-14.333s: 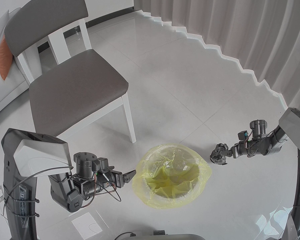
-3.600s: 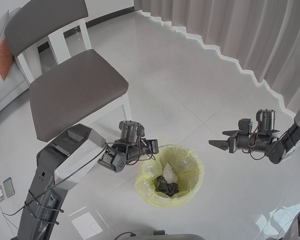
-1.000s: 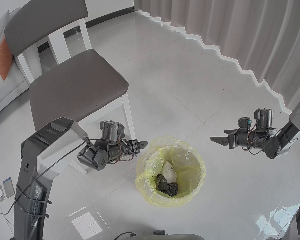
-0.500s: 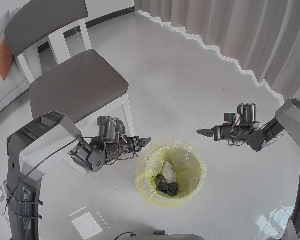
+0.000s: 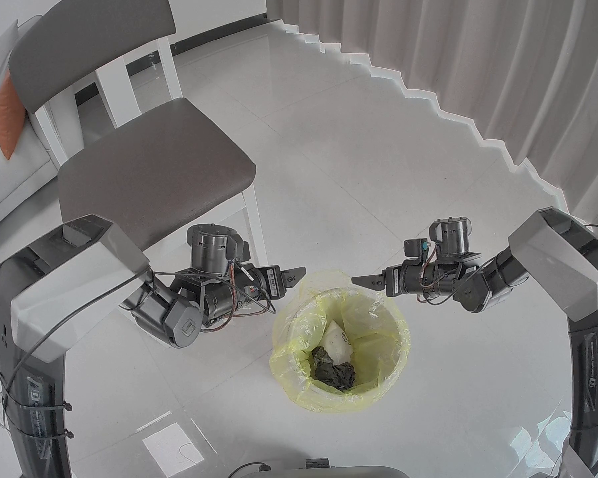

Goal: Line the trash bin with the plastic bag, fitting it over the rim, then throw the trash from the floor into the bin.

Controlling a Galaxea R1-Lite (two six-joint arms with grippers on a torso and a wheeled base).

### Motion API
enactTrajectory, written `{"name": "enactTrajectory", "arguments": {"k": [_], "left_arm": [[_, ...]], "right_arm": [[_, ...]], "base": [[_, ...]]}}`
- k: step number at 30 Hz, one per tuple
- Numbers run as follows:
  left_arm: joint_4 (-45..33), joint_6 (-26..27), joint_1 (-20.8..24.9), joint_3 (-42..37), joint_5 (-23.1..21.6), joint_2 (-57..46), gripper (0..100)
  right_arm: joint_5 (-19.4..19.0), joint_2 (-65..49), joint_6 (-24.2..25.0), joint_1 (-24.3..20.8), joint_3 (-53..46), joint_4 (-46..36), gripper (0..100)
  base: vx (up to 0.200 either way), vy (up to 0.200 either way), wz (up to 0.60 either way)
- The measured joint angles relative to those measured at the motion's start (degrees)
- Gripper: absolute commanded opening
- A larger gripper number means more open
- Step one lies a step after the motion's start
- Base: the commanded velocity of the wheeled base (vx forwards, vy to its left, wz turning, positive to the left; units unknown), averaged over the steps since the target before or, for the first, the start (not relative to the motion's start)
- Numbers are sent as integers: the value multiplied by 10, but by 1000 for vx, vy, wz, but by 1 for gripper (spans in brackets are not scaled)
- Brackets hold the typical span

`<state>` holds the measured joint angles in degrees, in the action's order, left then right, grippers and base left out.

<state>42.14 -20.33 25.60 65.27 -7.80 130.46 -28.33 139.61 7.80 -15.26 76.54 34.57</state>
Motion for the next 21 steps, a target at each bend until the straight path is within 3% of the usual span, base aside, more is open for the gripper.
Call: {"name": "enactTrajectory", "arguments": {"k": [9, 21], "left_arm": [[42, 7, 14, -20, 0, -6, 100], [51, 9, 12, -37, -1, -10, 100]], "right_arm": [[0, 39, -32, -7, 22, 0, 100], [0, 49, -37, -7, 25, 3, 100]], "base": [[0, 0, 0], [0, 0, 0]]}}
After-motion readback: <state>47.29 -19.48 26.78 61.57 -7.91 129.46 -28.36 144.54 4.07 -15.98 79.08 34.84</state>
